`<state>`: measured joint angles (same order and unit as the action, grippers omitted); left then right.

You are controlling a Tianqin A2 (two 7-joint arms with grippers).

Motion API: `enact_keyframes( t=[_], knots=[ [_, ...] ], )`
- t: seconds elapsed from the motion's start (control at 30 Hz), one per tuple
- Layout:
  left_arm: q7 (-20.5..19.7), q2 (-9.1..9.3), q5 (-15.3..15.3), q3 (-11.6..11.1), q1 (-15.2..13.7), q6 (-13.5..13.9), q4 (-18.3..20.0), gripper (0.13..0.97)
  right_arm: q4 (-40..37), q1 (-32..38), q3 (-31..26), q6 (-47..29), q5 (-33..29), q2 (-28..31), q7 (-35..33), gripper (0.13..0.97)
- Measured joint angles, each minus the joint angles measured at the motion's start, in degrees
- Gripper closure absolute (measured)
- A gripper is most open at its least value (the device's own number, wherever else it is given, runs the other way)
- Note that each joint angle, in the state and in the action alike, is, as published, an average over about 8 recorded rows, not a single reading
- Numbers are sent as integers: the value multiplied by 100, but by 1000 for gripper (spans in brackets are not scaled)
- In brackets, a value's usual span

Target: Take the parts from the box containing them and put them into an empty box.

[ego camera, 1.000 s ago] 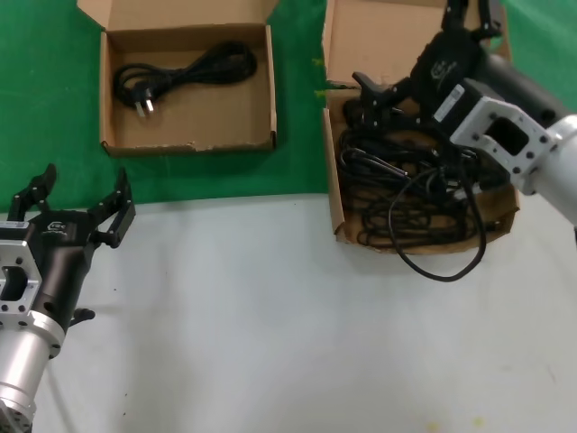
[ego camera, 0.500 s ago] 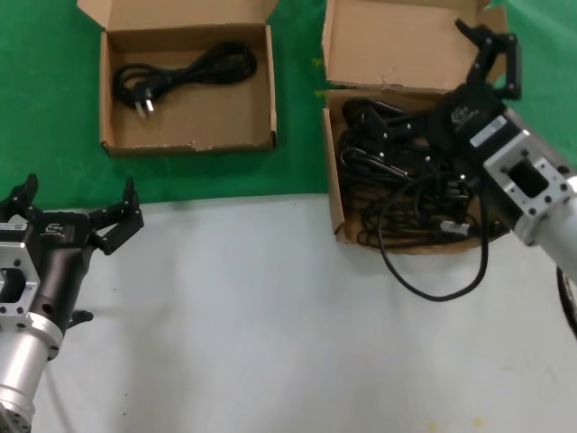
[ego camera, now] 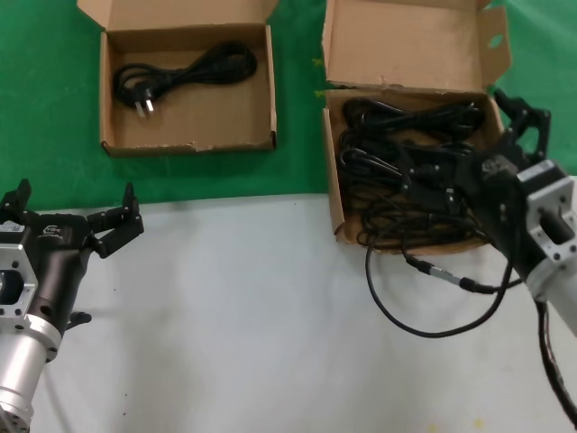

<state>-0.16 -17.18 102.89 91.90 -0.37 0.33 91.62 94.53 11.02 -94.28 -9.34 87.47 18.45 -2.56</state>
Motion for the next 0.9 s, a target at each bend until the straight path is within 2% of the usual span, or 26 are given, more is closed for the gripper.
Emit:
enact_keyframes(
  t=[0.2, 0.53, 0.9],
  knots=[
    [5, 0, 7, -7, 11, -10, 2, 132, -86, -334, 79, 281, 471, -38, 77, 129],
    [12, -1, 19, -18, 29, -26, 4, 132, -222, -858, 203, 726, 1217, -98, 199, 129],
    [14, -1, 21, -20, 32, -29, 5, 132, -250, -962, 228, 815, 1367, -110, 224, 129]
  ],
)
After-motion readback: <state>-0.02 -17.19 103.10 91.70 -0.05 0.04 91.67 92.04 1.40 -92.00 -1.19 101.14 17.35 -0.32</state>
